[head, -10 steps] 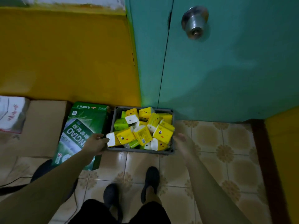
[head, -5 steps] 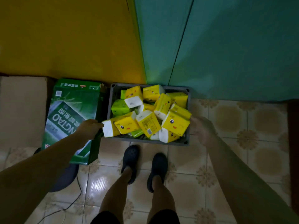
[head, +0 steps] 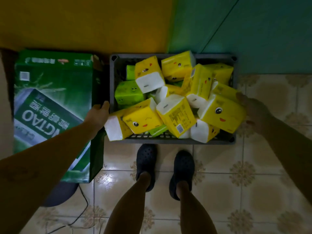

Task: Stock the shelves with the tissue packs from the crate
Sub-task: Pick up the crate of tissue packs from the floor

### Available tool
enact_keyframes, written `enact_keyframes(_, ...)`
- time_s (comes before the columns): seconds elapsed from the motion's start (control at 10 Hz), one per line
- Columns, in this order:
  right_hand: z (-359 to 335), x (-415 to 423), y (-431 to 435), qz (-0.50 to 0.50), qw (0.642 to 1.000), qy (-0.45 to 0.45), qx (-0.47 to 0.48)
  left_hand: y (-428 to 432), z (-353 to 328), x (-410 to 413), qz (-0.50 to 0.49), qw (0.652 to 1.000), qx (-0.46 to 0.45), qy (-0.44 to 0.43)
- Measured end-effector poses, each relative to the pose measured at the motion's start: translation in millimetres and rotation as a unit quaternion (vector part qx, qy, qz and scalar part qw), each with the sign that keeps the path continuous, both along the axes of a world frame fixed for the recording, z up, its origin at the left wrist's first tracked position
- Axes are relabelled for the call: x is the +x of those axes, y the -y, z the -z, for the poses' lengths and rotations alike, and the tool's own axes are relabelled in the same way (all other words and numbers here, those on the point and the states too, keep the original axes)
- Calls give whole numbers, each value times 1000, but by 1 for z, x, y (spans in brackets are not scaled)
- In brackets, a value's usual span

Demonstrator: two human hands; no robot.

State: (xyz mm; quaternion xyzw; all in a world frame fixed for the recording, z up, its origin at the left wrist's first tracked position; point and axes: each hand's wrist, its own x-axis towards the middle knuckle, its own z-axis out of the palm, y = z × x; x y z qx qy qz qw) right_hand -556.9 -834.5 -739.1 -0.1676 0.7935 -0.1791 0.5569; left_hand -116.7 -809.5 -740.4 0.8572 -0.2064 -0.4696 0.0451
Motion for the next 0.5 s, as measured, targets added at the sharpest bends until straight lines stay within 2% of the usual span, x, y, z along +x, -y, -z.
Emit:
enact_keyframes(0.1,-4,4,0,22,997,59,-45,2,16,2,0,1000,-25,7)
enact_keyframes(0.2,9,1,1,50,987,142,-51,8,38,15,-61,997,-26,-41)
enact_keyframes(0.3,18,-1,0,78,982,169,-39,13,62,33,-115,990,-37,-79)
enact_keyframes(0.4,18,-6,-4,88,977,191,-43,20,56,24,-119,986,-30,-115)
enact_keyframes(0.5,20,-18,-10,80,985,148,-50,24,49,3,-111,980,-48,-156)
